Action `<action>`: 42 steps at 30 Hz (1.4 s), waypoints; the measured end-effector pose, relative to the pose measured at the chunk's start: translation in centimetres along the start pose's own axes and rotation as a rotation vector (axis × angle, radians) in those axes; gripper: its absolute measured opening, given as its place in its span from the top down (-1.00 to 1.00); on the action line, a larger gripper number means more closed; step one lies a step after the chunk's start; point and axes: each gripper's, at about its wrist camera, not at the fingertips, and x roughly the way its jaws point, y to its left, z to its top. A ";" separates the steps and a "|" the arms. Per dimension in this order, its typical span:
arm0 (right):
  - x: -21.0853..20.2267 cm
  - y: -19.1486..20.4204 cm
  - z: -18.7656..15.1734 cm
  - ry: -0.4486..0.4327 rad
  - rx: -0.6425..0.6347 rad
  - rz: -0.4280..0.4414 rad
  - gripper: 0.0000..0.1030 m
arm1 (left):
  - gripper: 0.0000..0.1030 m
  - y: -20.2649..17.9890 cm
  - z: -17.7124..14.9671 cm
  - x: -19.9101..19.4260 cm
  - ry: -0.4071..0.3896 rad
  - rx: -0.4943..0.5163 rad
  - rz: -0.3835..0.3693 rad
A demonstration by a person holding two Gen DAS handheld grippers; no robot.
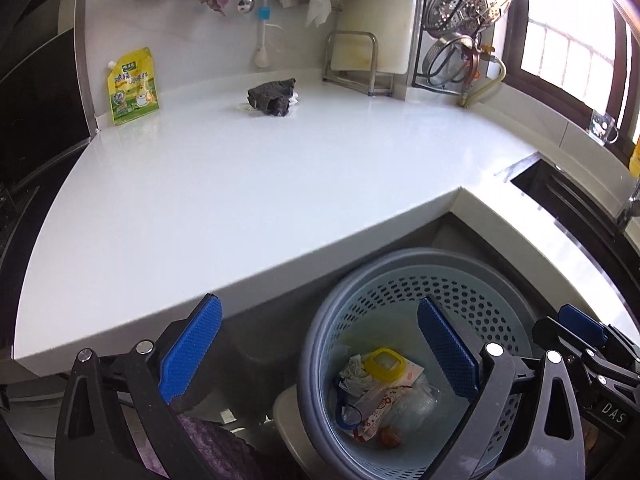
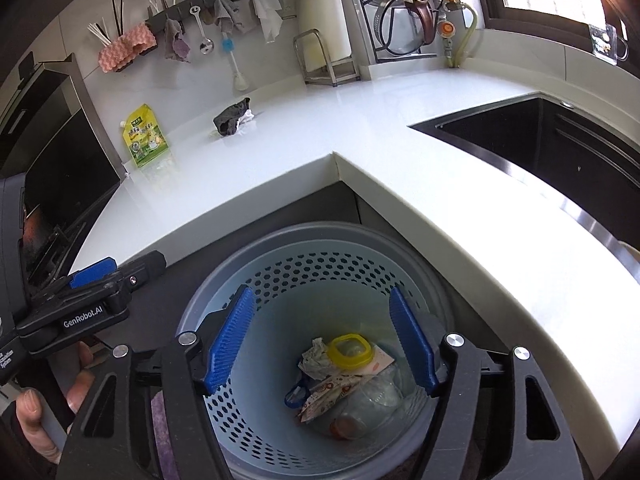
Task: Collect trash
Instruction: 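Move both open tools back over the countertop toward the dark grey cloth, then close the left tool on the dark grey cloth and lift it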
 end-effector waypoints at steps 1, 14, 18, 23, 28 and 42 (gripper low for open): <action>0.1 0.3 0.6 -0.007 -0.011 0.003 -0.31 | -0.88 0.4 0.7 0.0 -0.011 -0.005 0.004; 5.6 1.5 12.1 -0.031 -0.076 0.030 -0.35 | -0.88 5.3 14.0 5.5 -0.099 -0.073 0.100; 7.7 1.7 15.9 -0.048 -0.105 0.018 -0.36 | -0.88 7.1 17.4 9.3 -0.068 -0.137 0.123; 11.3 2.0 19.4 -0.036 -0.127 0.020 -0.36 | -0.88 8.2 19.9 14.0 -0.043 -0.154 0.205; 15.8 2.4 22.5 -0.001 -0.145 0.027 -0.36 | -0.88 8.4 21.7 17.5 -0.005 -0.158 0.212; 21.8 1.1 25.9 0.048 -0.096 0.080 -0.36 | -0.88 7.5 25.0 24.4 0.092 -0.139 0.248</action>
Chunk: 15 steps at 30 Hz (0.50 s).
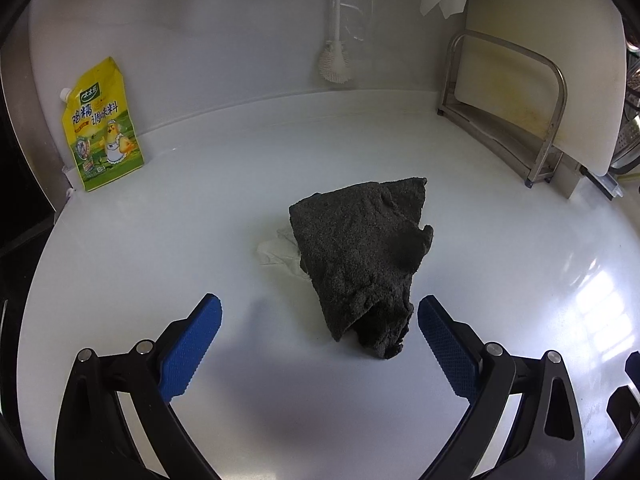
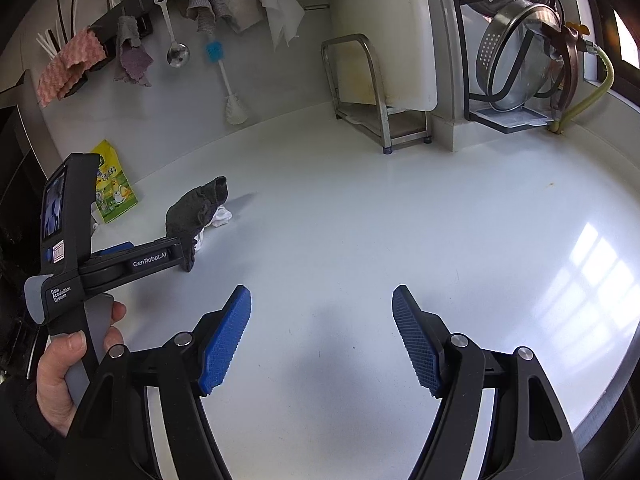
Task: Collect trash
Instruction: 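Close the left tool on the dark grey cloth and lift it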
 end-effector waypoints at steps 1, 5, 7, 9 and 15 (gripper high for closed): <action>0.1 -0.2 0.0 0.006 0.014 0.010 -0.36 | -0.88 -0.1 0.1 0.3 0.008 -0.002 0.001; -0.1 -0.9 0.2 0.006 0.059 0.040 -0.36 | -0.86 -0.6 0.5 1.1 0.024 -0.002 0.008; -0.2 -1.0 0.2 0.005 0.064 0.044 -0.36 | -0.66 -0.6 0.6 1.3 0.023 0.000 0.015; -0.1 -0.9 0.2 0.008 0.060 0.043 -0.36 | -0.35 -0.8 0.7 1.5 0.035 0.004 -0.007; 0.3 -0.5 -0.1 0.019 0.038 0.034 -0.36 | 0.26 -0.7 0.6 0.9 0.035 -0.009 -0.056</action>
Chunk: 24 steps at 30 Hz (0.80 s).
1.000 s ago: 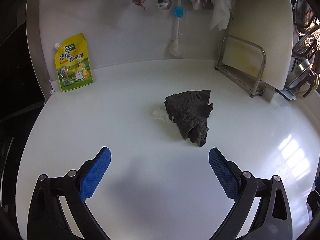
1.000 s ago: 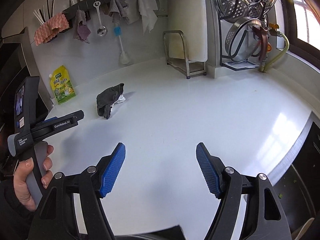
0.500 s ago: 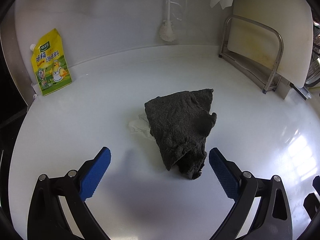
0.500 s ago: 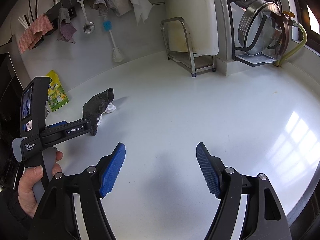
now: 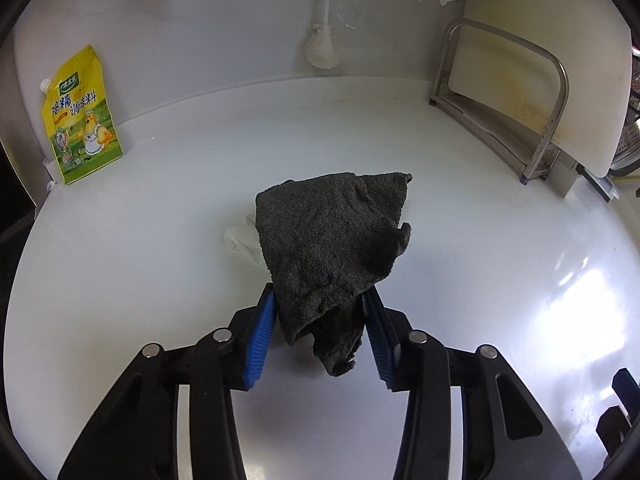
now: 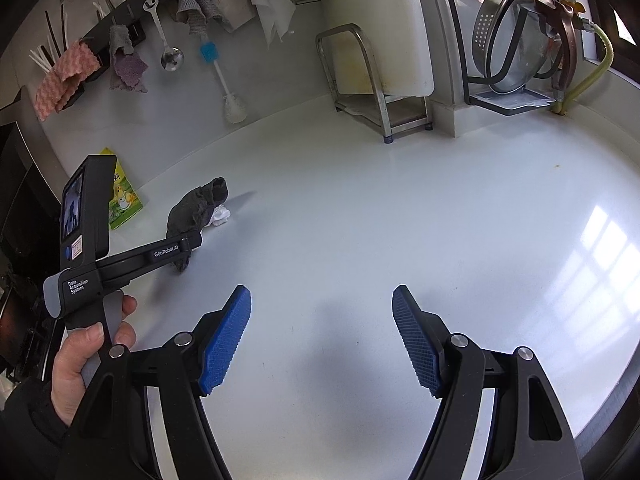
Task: Collect trash
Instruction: 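Close the left tool on the dark grey cloth and lift it, then grasp the white tissue with the right tool while the left tool holds the cloth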
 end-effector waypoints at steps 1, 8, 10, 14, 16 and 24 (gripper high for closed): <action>0.1 0.1 0.0 0.003 -0.003 0.000 -0.36 | 0.36 0.0 0.0 -0.4 -0.009 0.003 -0.005; 0.6 0.9 -0.1 0.018 -0.023 0.019 -0.36 | 0.64 1.6 -0.5 -3.3 -0.063 0.015 -0.044; 0.8 1.6 -0.1 0.023 -0.042 0.023 -0.36 | 0.68 2.5 -0.6 -4.3 -0.083 0.017 -0.055; 1.4 3.6 0.2 0.041 -0.084 0.039 -0.36 | 0.71 4.3 -1.0 -6.5 -0.137 0.030 -0.057; 2.0 4.7 0.5 0.054 -0.096 0.060 -0.36 | 0.73 5.4 -0.9 -7.4 -0.154 0.023 -0.068; 4.0 10.4 0.9 0.083 -0.158 0.136 -0.36 | 0.75 10.0 0.1 -10.2 -0.199 -0.018 -0.081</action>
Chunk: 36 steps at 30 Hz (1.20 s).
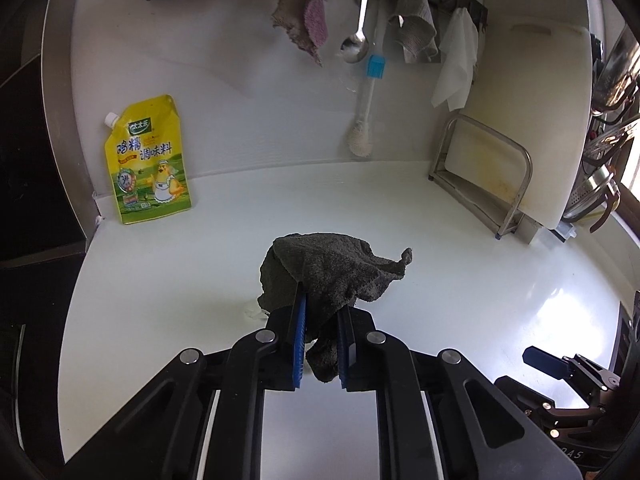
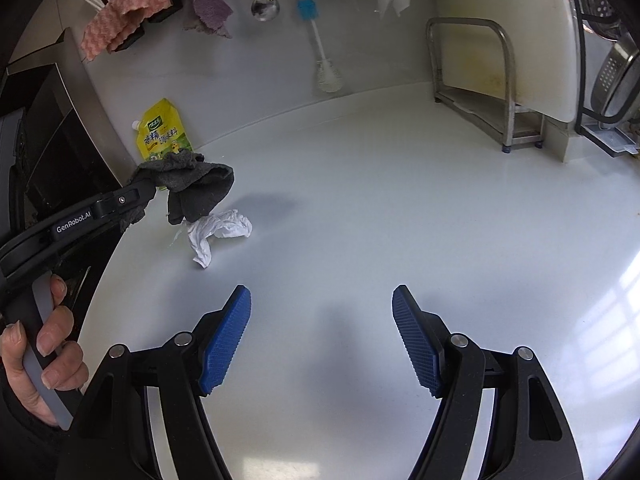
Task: Collect trash
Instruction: 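Grasp the white tissue with the right tool while the left tool holds the cloth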
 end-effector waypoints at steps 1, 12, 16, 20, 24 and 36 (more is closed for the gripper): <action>0.4 0.7 0.1 0.004 -0.010 0.008 -0.36 | 0.75 0.5 0.1 -0.3 -0.004 -0.003 0.001; 3.6 8.6 0.6 0.052 -0.118 0.132 -0.36 | 0.76 6.2 0.9 -2.2 -0.005 -0.063 -0.002; 4.6 11.3 0.5 0.062 -0.162 0.159 -0.36 | 0.76 7.3 1.3 -3.1 -0.017 -0.056 0.019; 5.9 13.5 1.0 0.066 -0.176 0.191 -0.41 | 0.76 8.8 1.7 -4.3 -0.038 -0.063 0.037; 7.4 16.0 1.9 0.071 -0.226 0.235 -0.48 | 0.76 10.6 1.8 -4.5 -0.032 -0.082 0.053; 13.5 22.4 3.0 0.159 -0.295 0.359 -0.48 | 0.76 16.1 1.0 -4.4 -0.020 -0.173 0.090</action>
